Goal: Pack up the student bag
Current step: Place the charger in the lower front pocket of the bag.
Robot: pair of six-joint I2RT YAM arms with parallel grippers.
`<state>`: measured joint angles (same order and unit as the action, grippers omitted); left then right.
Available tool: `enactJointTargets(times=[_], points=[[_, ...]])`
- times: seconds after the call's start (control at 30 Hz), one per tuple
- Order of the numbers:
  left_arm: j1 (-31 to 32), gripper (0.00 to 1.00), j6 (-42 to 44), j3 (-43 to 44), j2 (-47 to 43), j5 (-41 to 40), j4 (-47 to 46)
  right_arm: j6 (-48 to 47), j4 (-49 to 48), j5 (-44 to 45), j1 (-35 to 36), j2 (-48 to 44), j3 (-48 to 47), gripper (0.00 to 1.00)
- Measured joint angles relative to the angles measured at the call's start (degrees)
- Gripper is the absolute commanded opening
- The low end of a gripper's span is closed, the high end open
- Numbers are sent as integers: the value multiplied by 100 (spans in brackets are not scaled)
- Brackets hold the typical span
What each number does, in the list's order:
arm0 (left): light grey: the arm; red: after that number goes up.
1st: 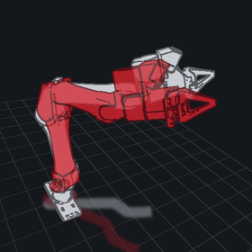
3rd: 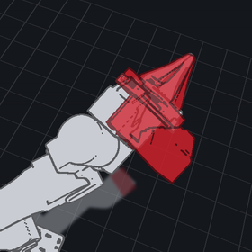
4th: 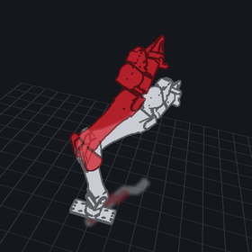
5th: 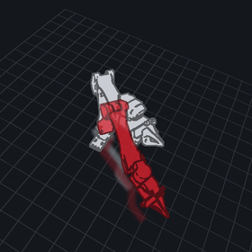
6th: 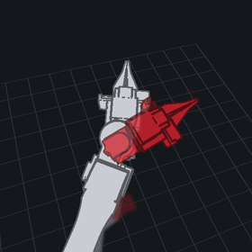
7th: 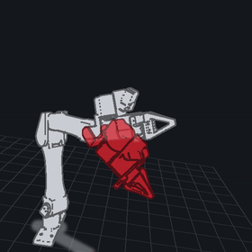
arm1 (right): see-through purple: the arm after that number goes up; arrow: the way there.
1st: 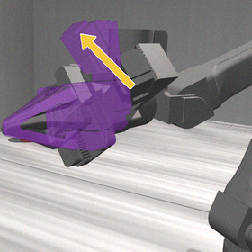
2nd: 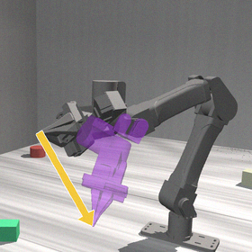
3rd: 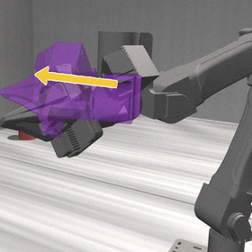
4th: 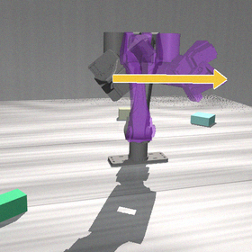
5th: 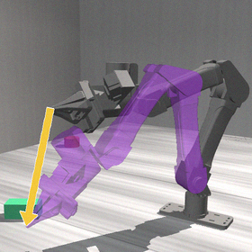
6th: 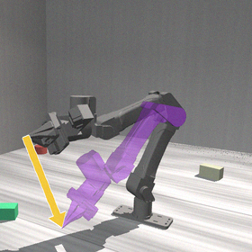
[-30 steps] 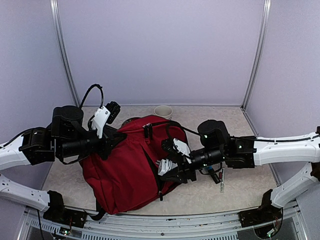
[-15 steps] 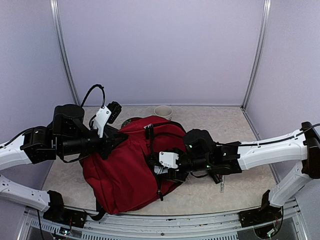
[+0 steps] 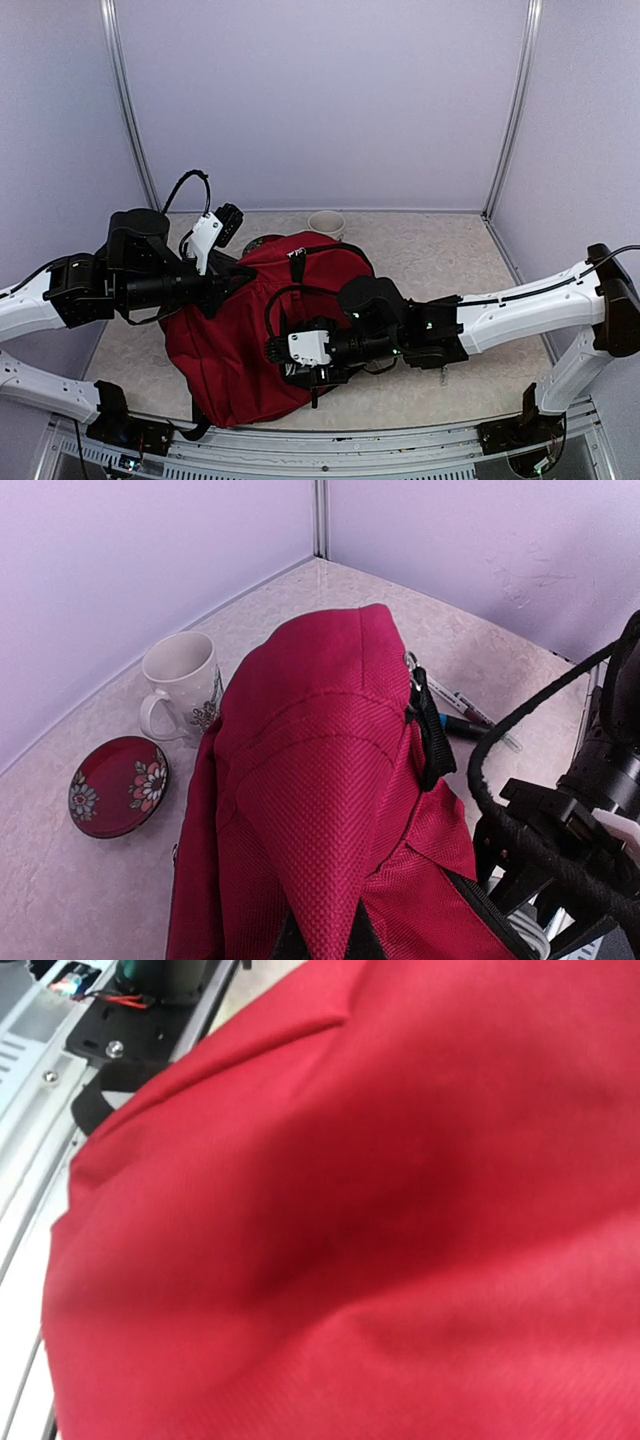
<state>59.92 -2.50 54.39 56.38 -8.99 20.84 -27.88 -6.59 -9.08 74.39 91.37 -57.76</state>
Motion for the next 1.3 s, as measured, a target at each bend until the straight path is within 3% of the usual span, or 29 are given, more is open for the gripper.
enactJointTargets(times=[0.3,0.5,0.73,0.87,1.3], points=[[-48,0,-2,-81,-39,17,-20,-273,-247,-59,-227,514,-267,27],[-57,0,-2,-90,-52,22,-22,-149,-275,-555,-522,509,-267,38],[-74,0,-2,-98,-52,24,-13,210,-125,-1397,-857,702,-535,66],[-103,0,0,-101,-52,-17,50,348,63,-1652,-796,1014,-955,98],[-101,0,2,-103,-74,-17,20,732,584,-1102,-691,557,-931,100]])
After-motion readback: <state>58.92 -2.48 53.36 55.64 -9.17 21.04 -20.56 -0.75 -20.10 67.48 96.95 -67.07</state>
